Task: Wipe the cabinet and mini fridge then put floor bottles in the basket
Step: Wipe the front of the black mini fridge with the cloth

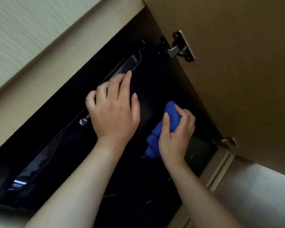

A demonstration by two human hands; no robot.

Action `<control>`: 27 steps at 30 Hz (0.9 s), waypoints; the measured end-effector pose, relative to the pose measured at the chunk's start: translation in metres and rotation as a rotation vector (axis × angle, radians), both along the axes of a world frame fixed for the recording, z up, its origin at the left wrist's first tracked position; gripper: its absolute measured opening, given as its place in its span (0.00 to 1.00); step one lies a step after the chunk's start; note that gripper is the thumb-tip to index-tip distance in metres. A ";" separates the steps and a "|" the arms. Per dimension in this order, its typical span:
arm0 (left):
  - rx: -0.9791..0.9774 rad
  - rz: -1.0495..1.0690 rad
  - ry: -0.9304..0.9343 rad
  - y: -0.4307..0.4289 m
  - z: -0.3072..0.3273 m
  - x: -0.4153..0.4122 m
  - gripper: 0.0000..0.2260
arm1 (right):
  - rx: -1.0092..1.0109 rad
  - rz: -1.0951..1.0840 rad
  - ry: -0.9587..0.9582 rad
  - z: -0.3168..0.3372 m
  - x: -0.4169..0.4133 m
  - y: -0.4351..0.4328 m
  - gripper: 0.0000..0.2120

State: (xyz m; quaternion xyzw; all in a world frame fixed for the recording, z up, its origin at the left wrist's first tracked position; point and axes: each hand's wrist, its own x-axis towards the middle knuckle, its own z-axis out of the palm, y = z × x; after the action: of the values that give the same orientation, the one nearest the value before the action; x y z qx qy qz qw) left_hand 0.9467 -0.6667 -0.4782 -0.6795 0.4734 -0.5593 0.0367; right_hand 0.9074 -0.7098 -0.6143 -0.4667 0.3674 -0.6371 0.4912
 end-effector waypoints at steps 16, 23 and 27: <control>0.014 0.035 0.018 -0.001 0.000 0.000 0.22 | 0.161 -0.005 -0.115 -0.004 0.001 -0.017 0.16; 0.017 0.026 0.049 0.000 0.003 -0.003 0.23 | -0.131 0.055 -0.064 0.001 -0.005 -0.039 0.16; 0.083 0.021 0.070 0.006 0.006 -0.007 0.24 | 0.053 0.055 -0.097 -0.024 -0.005 -0.011 0.19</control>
State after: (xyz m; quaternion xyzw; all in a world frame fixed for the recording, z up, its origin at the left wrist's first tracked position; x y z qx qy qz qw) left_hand 0.9400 -0.6611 -0.4722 -0.7015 0.4901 -0.5146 0.0541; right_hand 0.9024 -0.7209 -0.6382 -0.4322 0.3470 -0.6352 0.5380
